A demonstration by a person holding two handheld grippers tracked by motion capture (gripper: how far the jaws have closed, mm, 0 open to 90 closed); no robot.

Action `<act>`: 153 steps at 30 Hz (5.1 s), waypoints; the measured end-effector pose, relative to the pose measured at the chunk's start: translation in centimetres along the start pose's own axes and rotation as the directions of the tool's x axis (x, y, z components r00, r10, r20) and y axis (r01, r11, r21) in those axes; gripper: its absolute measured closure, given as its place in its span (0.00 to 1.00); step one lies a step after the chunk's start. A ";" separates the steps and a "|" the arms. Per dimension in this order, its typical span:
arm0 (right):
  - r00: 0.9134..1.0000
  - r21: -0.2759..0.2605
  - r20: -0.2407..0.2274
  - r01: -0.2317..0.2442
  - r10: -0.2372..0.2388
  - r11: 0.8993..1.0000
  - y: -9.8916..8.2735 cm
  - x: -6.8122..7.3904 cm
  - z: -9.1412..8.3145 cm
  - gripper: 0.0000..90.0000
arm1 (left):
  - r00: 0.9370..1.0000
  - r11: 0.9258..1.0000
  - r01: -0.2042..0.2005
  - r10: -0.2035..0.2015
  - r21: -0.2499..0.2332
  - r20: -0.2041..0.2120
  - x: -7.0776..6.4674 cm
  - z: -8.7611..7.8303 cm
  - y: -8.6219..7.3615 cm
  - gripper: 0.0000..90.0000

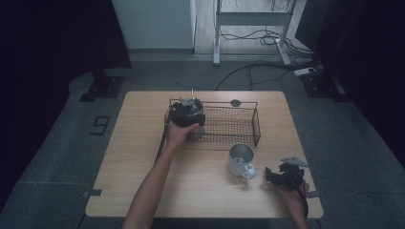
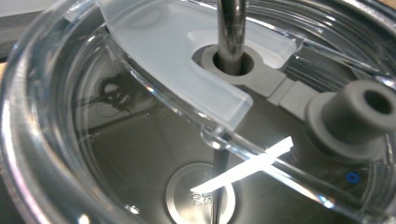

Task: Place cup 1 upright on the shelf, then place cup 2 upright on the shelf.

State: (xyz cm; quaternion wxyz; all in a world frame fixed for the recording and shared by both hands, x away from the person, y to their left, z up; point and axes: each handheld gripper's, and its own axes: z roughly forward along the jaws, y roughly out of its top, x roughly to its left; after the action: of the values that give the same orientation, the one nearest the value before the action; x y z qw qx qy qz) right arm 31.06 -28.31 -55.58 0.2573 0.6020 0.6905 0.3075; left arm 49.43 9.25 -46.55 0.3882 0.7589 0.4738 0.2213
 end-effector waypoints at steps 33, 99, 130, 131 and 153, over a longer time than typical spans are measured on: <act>1.000 -0.001 0.005 -0.003 0.003 1.000 0.1 0.0 0.1 0.12 | 1.000 0.996 -0.010 0.012 -0.092 0.026 0.8 -4.7 0.1 0.00; 1.000 -0.001 0.006 -0.005 0.005 1.000 0.1 0.0 0.1 0.12 | 0.986 1.000 0.000 -0.002 0.012 0.165 0.6 -14.9 -15.3 0.05; 0.994 -0.147 -0.095 -0.058 0.044 0.987 1.5 0.4 -3.8 0.14 | 0.984 0.999 0.011 -0.019 0.044 0.177 0.6 -14.5 -17.1 0.06; 0.994 -0.147 -0.095 -0.058 0.044 0.987 1.5 0.4 -3.8 0.14 | 0.984 0.999 0.010 -0.018 0.045 0.179 0.6 -14.4 -17.1 0.06; 0.961 -0.230 -0.270 -0.003 -0.061 0.973 4.1 5.2 -7.2 0.12 | 0.980 0.997 0.025 -0.038 0.067 0.197 0.4 -14.3 -17.4 0.07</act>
State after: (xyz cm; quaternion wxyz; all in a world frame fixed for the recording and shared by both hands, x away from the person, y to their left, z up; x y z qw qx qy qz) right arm 27.84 -23.60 -47.57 0.2309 0.5097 0.6883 0.4616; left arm 29.99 19.33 -51.91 0.4125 0.7815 0.4516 0.1232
